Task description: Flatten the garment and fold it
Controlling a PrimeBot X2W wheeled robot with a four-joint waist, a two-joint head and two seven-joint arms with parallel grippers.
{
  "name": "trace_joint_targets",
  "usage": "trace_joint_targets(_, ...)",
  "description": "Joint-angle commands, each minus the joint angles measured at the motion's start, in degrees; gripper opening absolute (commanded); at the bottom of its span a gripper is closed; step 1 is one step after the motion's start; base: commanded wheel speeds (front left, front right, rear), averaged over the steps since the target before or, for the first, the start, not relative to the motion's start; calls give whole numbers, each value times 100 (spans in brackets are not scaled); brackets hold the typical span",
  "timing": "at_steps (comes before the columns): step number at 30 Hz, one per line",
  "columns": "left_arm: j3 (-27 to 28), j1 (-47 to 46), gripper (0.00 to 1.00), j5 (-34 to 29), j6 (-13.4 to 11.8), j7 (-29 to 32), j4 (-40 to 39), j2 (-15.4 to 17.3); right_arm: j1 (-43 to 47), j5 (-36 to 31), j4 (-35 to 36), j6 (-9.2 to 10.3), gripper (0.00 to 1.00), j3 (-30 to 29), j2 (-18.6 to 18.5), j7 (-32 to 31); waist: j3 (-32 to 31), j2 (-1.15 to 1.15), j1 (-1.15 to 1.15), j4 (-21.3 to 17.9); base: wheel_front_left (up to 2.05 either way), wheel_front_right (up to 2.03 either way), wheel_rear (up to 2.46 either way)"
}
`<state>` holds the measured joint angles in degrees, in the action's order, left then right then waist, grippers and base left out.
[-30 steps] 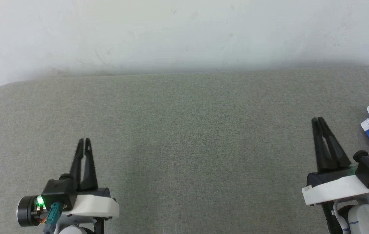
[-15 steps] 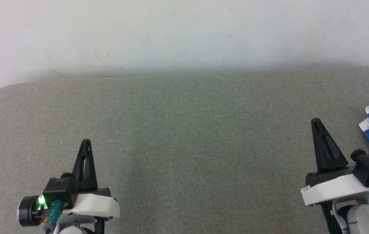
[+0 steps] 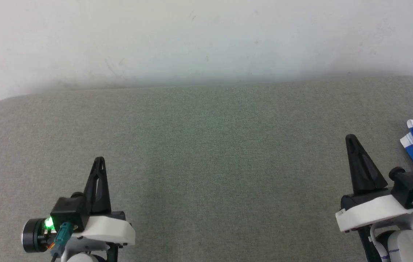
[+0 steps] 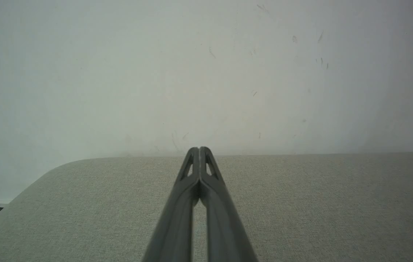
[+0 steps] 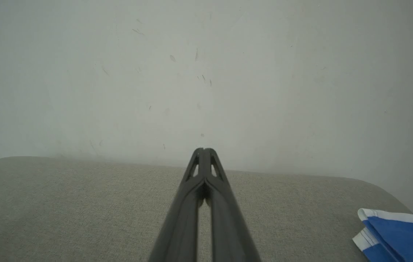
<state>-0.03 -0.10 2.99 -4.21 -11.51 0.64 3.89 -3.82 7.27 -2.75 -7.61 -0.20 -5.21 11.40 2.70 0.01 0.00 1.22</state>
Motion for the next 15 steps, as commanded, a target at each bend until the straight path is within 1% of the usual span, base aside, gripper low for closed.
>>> trace_joint_targets(1,4,3,0,-40,28,55,-15,-12,77,-62,28,3,0,-6,32,-41,-4,-1,0,-2,0,0,0)
trace_joint_targets(15,4,4,0,-79,87,219,-22,-25,122,-161,65,4,0,-2,62,-205,-44,-1,0,-20,0,0,0)
